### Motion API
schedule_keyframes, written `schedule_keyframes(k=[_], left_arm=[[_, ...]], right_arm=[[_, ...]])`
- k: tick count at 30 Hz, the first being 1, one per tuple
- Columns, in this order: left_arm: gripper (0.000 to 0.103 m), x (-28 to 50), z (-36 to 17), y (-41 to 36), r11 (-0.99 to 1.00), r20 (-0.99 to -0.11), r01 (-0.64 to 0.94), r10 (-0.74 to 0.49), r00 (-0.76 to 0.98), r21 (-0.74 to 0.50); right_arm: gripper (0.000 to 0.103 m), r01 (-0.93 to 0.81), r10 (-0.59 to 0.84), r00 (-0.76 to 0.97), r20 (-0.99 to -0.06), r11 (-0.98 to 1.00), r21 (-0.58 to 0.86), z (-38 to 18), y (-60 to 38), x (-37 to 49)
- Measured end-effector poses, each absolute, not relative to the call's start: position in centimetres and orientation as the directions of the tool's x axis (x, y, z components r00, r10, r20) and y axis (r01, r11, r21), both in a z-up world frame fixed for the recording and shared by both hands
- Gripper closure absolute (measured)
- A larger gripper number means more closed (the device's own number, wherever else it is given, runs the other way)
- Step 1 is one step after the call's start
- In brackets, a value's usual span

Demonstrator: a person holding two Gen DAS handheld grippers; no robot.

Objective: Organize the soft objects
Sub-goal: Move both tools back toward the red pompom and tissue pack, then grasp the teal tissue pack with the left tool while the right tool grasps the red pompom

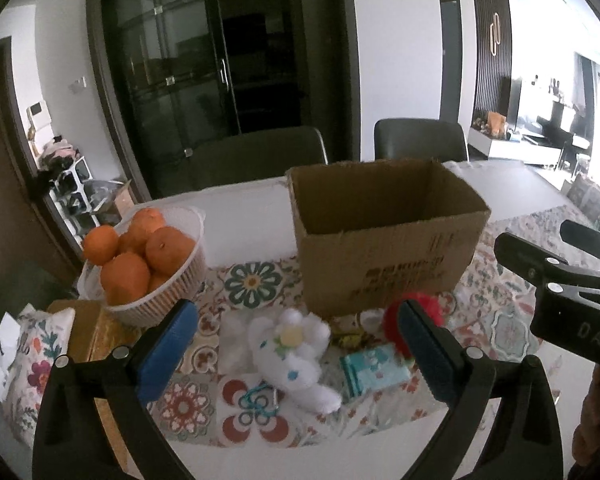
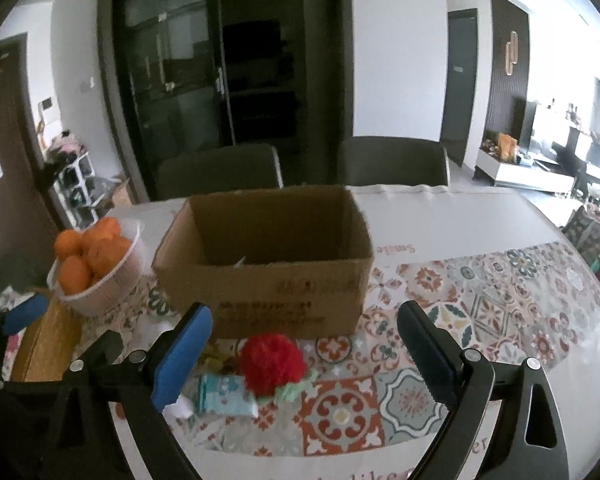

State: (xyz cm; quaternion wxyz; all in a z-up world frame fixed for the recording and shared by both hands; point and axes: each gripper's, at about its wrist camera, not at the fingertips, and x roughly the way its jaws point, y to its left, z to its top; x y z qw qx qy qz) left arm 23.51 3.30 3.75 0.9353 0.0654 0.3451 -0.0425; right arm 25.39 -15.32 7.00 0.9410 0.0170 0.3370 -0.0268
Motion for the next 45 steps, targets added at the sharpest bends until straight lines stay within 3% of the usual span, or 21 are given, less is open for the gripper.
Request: schedule_keyframes(k=[15,27,34,45], left_arm=[[0.001,21.2,0.1,6.4,0.989,-0.69,0.095,0.007,0.724,0.11],[0.001,21.1,-4.1,3.8,0.988,-0.757,0.143,-0.048,0.651,0.06],[0.002,22.1,-5.9,1.8,0.988,-0.796,0.15,-0.125,0.592,-0.044],[0.002,25.3,-8.7,-0.8,0.976,-0.84,0.132,-0.216,0.497,-0.173]], right_arm=[[0.008,-0.018,0.048,0.73,-0.682,0.999,0.051,2.5,-11.8,24.1],[0.008,-0.069,0.088,0.674,-0.734,0.996,0.055,-1.3,-13.6,24.7],[0.008,-0.182,0.189,0.613,-0.768,0.979,0.096,-2.6,-14.7,26.8],[0.008,-0.174,0.282,0.512,-0.811,0.959,0.224,-5.0,-17.1,31.1]])
